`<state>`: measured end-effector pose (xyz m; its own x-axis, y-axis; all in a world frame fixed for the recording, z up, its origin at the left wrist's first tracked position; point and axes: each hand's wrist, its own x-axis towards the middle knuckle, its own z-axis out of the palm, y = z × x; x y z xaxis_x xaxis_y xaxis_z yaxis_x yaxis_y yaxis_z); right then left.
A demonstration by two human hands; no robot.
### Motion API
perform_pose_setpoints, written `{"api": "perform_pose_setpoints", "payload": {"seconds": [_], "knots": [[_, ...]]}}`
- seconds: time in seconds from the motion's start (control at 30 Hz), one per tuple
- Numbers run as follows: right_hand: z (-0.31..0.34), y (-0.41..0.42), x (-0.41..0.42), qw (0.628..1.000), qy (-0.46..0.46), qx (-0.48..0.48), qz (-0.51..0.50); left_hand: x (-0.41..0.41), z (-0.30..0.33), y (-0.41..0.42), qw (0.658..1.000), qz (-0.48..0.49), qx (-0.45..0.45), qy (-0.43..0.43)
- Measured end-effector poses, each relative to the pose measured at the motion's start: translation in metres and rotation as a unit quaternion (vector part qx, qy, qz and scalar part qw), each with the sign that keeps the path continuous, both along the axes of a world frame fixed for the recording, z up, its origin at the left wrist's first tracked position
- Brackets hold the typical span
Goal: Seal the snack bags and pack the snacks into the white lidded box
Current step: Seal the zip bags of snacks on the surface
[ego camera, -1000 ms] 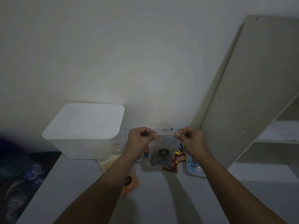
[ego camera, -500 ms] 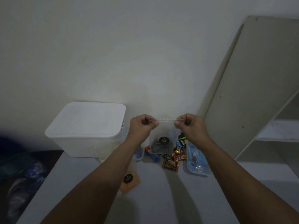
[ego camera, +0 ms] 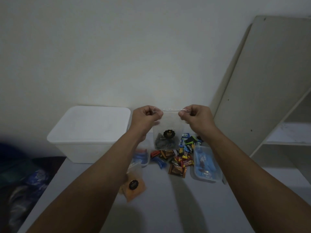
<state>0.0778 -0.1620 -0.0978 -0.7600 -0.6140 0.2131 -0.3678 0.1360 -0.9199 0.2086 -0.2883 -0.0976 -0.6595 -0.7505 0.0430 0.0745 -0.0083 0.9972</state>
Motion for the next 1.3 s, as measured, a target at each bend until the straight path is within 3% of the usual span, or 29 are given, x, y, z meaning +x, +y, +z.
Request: {"api": "perform_pose_setpoints", "payload": {"seconds": [0.17,0.4,0.7,1.3], "knots": [[0.008,-0.001,0.002,1.000,-0.001,0.005,0.027,-0.001,0.006,0.000,0.998,0.031,-0.046,0.004],[0.009,-0.001,0.008,1.000,0.020,0.011,0.003,0.003,0.003,0.004,0.999,-0.010,-0.032,0.005],[0.014,0.002,0.015,0.995,0.054,0.040,0.068,0.006,0.002,0.012,0.997,0.011,-0.082,-0.001],[0.022,-0.014,0.008,0.990,0.112,0.072,0.037,0.000,0.009,0.004,0.998,0.028,-0.049,0.005]]}}
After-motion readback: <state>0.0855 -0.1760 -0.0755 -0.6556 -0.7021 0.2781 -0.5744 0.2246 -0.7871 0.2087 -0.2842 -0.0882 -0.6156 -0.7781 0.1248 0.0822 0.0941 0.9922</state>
